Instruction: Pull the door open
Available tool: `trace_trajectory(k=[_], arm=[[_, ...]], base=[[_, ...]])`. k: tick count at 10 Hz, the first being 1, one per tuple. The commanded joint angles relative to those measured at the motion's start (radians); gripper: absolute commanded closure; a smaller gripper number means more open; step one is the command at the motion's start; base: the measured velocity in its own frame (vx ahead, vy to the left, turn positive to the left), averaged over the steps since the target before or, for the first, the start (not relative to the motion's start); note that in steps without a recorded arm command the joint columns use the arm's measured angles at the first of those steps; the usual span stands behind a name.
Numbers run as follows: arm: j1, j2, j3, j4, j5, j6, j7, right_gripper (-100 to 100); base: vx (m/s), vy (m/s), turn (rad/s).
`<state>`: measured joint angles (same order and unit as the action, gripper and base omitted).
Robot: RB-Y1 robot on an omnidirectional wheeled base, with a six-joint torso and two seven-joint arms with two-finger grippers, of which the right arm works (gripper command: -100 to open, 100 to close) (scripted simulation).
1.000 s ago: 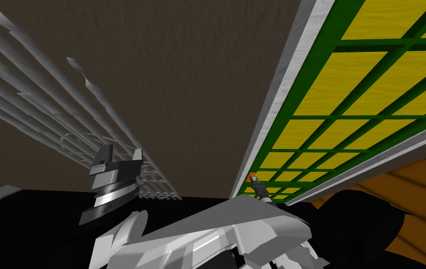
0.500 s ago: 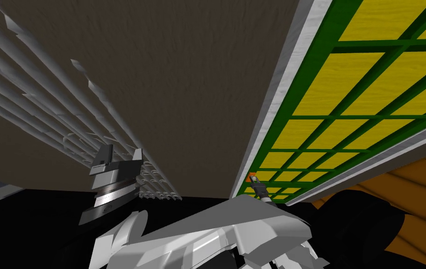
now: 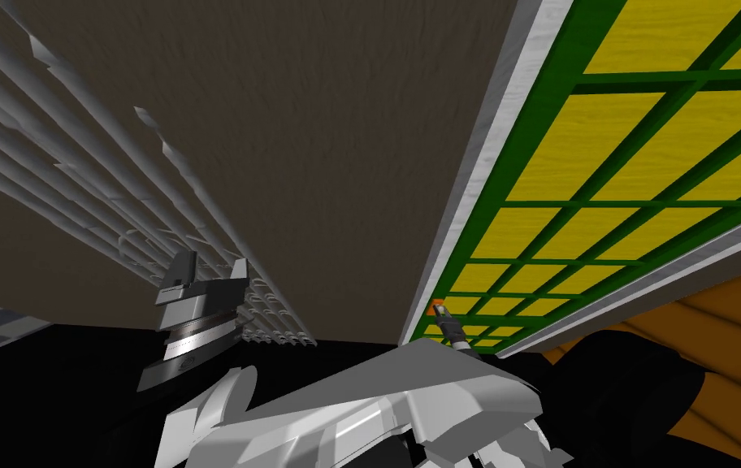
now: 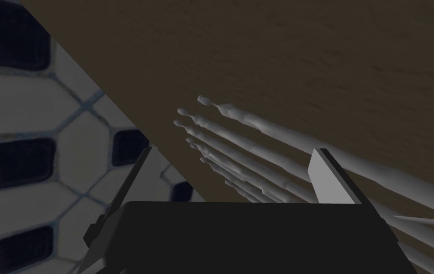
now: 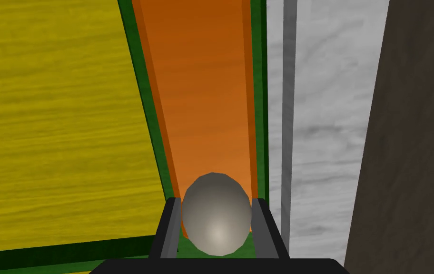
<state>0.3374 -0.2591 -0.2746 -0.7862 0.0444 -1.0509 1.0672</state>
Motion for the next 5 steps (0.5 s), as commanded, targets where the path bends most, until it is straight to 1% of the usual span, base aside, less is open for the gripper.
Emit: trace_trajectory(k=[1, 4, 5], arm=[[-0.006, 0.000, 0.006, 0.008, -0.007, 0.000, -0.047, 100], [-0.017, -0.001, 0.017, 0.014, -0.022, 0.003, -0.131, 100], [-0.017, -0.001, 0.017, 0.014, -0.022, 0.003, -0.139, 100]], base=[[-0.029, -0.010, 0.021], [-0.037, -0.009, 0.020], [-0.027, -0.010, 0.011]])
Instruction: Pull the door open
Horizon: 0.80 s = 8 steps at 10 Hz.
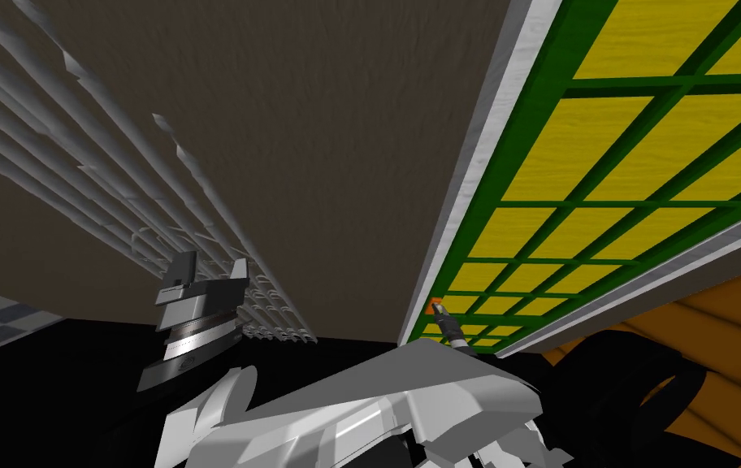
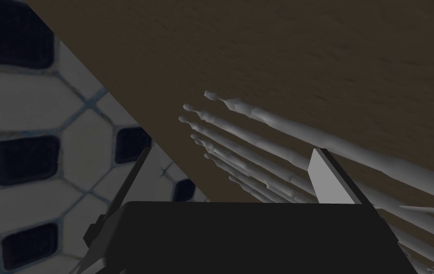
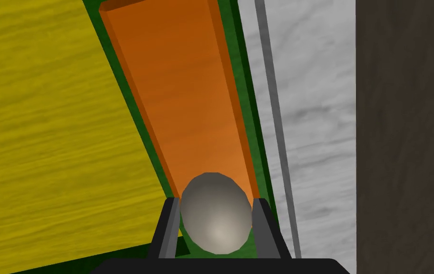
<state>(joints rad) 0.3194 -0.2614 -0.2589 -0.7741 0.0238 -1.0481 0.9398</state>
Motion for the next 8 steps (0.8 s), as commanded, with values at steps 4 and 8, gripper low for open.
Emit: trace_trajectory(k=[4, 8], arm=[[-0.013, -0.001, 0.015, 0.010, -0.020, 0.005, -0.117, 100], [-0.030, -0.002, 0.031, 0.020, -0.042, 0.010, -0.217, 100]], base=[[-0.030, -0.009, 0.016], [-0.037, -0.012, 0.021]])
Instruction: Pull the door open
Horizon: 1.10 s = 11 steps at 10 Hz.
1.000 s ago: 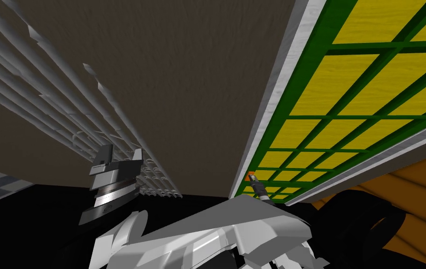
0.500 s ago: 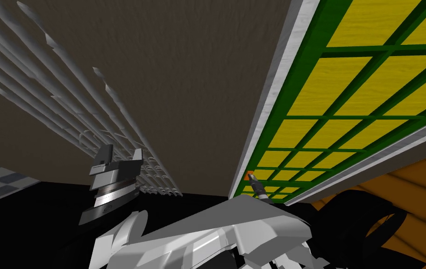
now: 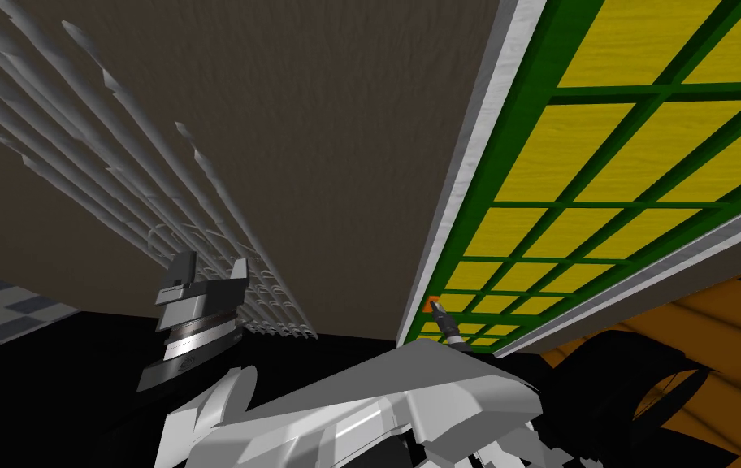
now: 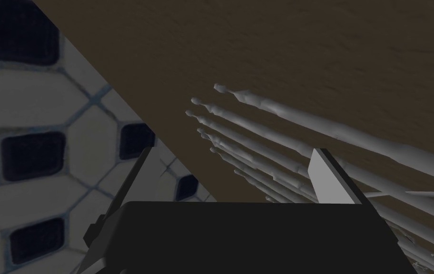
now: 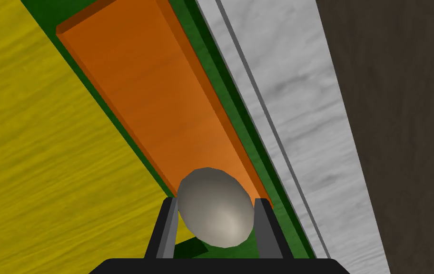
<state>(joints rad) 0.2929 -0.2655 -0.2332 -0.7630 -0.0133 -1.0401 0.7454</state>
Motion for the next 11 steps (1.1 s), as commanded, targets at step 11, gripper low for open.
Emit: trace_trajectory(k=[11], arm=[[-0.041, -0.003, 0.042, 0.031, -0.054, 0.014, -0.281, 100]], base=[[-0.036, -0.010, 0.019]])
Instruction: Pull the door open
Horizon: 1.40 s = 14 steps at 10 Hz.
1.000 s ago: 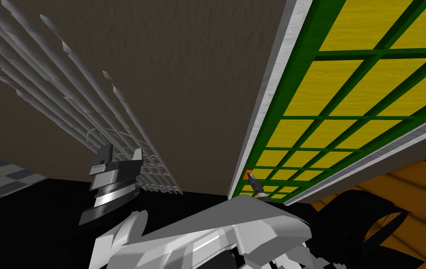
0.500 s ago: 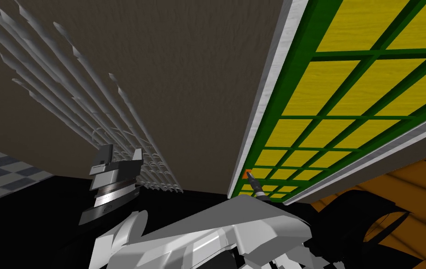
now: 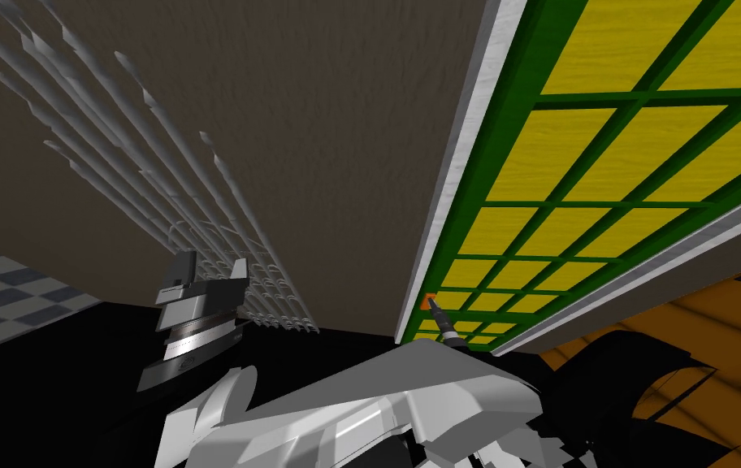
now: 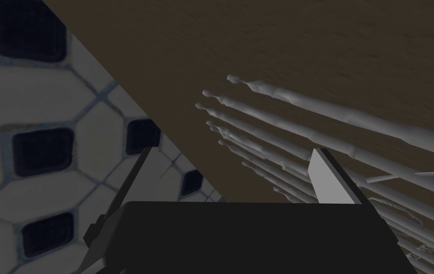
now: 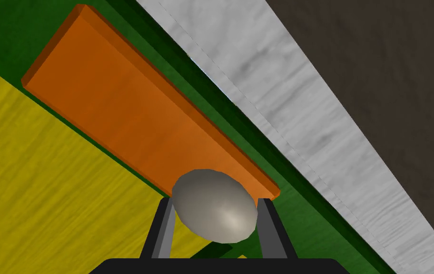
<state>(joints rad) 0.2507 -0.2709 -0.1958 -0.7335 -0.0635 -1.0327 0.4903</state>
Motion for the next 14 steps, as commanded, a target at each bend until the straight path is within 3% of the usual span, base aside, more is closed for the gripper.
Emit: trace_trajectory(k=[1, 14], arm=[[-0.006, 0.002, 0.012, 0.005, -0.013, 0.008, -0.050, 100], [-0.059, -0.004, 0.063, 0.035, -0.082, 0.025, -0.357, 100]], base=[[-0.051, -0.018, 0.034], [-0.041, -0.011, 0.020]])
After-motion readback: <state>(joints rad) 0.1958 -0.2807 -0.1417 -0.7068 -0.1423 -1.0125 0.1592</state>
